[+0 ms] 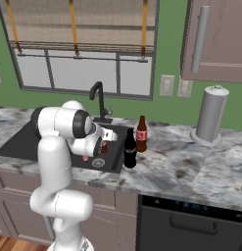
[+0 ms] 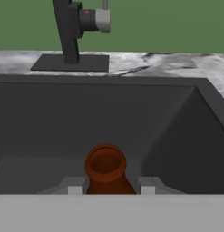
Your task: Place the large bottle from the dining counter next to the other large bottle outside the sink, and place the small bottle from the dining counter next to the other small bottle inside the sink.
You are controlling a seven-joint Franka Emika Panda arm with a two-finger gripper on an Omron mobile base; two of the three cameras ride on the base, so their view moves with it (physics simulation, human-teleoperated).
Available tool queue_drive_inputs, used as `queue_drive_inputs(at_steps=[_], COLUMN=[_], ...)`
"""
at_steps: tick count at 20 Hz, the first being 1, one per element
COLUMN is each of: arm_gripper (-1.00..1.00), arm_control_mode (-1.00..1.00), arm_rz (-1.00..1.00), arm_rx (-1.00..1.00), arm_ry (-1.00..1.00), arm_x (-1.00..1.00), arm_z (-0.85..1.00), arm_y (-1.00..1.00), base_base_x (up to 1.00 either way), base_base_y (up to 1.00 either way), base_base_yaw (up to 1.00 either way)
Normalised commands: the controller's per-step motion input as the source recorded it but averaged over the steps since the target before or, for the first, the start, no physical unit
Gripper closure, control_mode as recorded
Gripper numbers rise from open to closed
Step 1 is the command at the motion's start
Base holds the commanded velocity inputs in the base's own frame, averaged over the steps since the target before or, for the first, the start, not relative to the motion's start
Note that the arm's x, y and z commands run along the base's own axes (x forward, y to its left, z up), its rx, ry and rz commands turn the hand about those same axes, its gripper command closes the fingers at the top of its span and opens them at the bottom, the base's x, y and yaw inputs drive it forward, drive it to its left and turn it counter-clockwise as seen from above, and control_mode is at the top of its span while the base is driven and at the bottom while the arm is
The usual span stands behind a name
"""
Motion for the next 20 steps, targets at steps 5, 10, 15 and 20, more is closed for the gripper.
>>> queue_drive_inputs(at_steps=[5,10,15,20], arm_gripper=[1.0,1.0,1.0,1.0], arm_control_mode=[-1.0,-1.0,-1.0,-1.0], arm_rz=[0.0,0.0,0.0,0.0], arm_rx=[0.0,0.0,0.0,0.0], arm_ry=[0.0,-0.01,-0.02,-0.02], arm_x=[0.01,0.0,0.0,0.0], arm_z=[-0.22,-0.19,-0.16,-0.17], arm_y=[0.02,0.0,0.0,0.0], base_base_x=[0.0,0.0,0.0,0.0], base_base_y=[0.0,0.0,0.0,0.0], base_base_yaw=[0.0,0.0,0.0,0.0])
